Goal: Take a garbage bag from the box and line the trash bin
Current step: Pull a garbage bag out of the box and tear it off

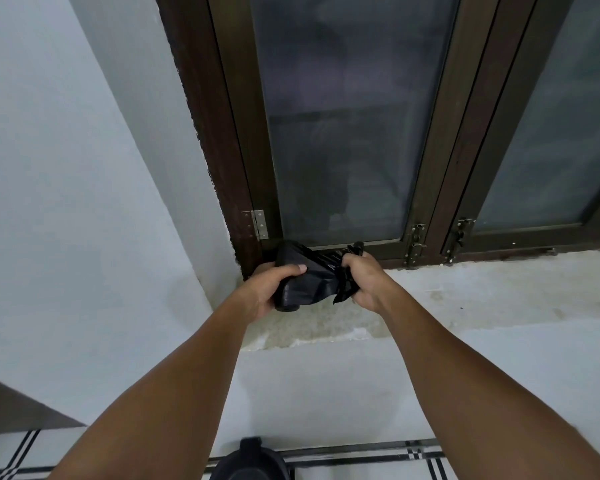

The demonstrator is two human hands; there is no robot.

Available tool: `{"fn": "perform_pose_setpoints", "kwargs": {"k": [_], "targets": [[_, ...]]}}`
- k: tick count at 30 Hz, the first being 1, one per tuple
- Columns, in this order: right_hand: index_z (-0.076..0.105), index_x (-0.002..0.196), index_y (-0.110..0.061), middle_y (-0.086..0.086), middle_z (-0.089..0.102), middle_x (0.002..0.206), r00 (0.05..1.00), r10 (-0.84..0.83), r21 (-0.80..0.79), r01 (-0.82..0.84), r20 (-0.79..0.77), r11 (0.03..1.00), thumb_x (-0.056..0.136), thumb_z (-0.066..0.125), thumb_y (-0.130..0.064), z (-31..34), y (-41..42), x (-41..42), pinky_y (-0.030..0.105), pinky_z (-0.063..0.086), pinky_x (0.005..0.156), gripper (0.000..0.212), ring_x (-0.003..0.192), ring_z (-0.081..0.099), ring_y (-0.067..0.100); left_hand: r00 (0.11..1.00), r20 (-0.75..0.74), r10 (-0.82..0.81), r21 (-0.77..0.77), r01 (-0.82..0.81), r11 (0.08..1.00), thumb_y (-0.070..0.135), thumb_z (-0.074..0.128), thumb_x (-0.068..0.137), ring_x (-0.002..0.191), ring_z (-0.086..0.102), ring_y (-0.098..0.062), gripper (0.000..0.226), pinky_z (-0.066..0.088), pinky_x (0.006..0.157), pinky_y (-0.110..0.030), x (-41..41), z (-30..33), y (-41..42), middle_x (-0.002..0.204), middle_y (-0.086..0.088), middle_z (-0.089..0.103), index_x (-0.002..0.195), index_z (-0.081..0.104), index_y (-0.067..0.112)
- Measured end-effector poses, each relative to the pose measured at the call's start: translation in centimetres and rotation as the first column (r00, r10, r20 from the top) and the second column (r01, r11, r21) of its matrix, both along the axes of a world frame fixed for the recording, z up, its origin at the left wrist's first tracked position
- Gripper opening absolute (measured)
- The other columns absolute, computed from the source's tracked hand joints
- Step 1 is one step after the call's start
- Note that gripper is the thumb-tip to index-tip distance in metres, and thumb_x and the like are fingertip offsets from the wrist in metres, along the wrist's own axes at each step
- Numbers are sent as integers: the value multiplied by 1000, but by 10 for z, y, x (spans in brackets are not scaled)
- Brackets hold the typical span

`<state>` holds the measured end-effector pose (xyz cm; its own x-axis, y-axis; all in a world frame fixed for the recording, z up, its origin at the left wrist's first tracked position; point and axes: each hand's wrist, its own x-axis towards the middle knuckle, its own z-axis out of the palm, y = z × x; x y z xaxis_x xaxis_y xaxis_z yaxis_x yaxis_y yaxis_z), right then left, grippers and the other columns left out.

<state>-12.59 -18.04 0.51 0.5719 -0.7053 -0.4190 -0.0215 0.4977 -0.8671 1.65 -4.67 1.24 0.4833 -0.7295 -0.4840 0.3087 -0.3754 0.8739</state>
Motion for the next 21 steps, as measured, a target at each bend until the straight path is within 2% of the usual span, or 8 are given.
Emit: {"fn": "perform_pose_setpoints", "kwargs": {"k": [3, 5, 9, 11, 15, 17, 19, 21], "targets": [[66, 116, -3, 14, 76, 106, 993, 98, 10, -99, 64, 995, 96, 65, -18, -2, -1, -1, 38, 59, 80, 25, 92, 74, 28, 999, 42, 9, 25, -10, 1000, 36, 89, 70, 100, 71, -31, 64, 59, 69, -36, 2, 0, 0, 112, -12, 73, 123, 59, 17], [67, 121, -3, 14, 77, 112, 980, 193, -70, -189, 56, 980, 89, 80, -22, -4, -1, -4, 39, 59, 88, 39, 104, 75, 27, 999, 44, -9, 28, 8, 1000, 36, 90, 69, 98, 72, -31, 65, 59, 68, -35, 4, -1, -1, 110, -12, 75, 124, 61, 15], [68, 119, -4, 12, 76, 113, 961, 246, -238, -270, -128, 933, 77, 90, -14, -11, -1, -4, 32, 59, 85, 49, 110, 72, 25, 1000, 27, -9, 64, 7, 998, 43, 87, 68, 99, 72, -32, 68, 60, 68, -38, 5, -1, -2, 111, -12, 75, 125, 61, 17], [71, 114, -6, 10, 77, 109, 945, 239, -297, -300, -225, 906, 76, 90, -11, -12, 0, -3, 33, 59, 89, 43, 106, 73, 25, 1000, -15, 1, 70, 0, 998, 42, 74, 77, 99, 70, -32, 52, 59, 75, -39, 3, 1, -1, 110, -13, 74, 121, 64, 16], [70, 104, -9, 2, 74, 91, 943, 154, -341, -254, -295, 905, 83, 84, -13, -7, 5, -5, 21, 53, 60, 25, 80, 70, 14, 995, -101, 17, 26, -15, 1000, 29, 56, 83, 95, 66, -32, 34, 54, 79, -38, 0, 2, 3, 106, -14, 71, 112, 65, 13], [71, 100, -4, 8, 74, 87, 959, 127, -311, -205, -254, 928, 81, 79, -11, -7, 5, -4, 29, 58, 62, 22, 76, 70, 22, 999, -46, 6, 6, -6, 1000, 24, 60, 85, 97, 68, -32, 34, 56, 74, -39, 2, 2, 3, 111, -14, 72, 117, 65, 13], [70, 94, -1, 15, 70, 87, 973, 111, -265, -164, -203, 950, 78, 72, -7, -8, 4, -4, 43, 60, 75, 17, 79, 68, 29, 1000, 8, -5, -19, 5, 1000, 22, 72, 84, 103, 69, -32, 40, 59, 74, -42, 3, 0, 3, 115, -12, 72, 122, 65, 15], [68, 85, -5, 14, 66, 84, 986, 89, -220, -118, -140, 968, 80, 65, 1, -8, 3, -4, 46, 59, 72, 8, 77, 64, 27, 999, 32, 3, -15, -2, 1000, 28, 82, 79, 104, 69, -31, 47, 60, 72, -41, 3, 1, 5, 115, -10, 73, 121, 64, 18]]}}
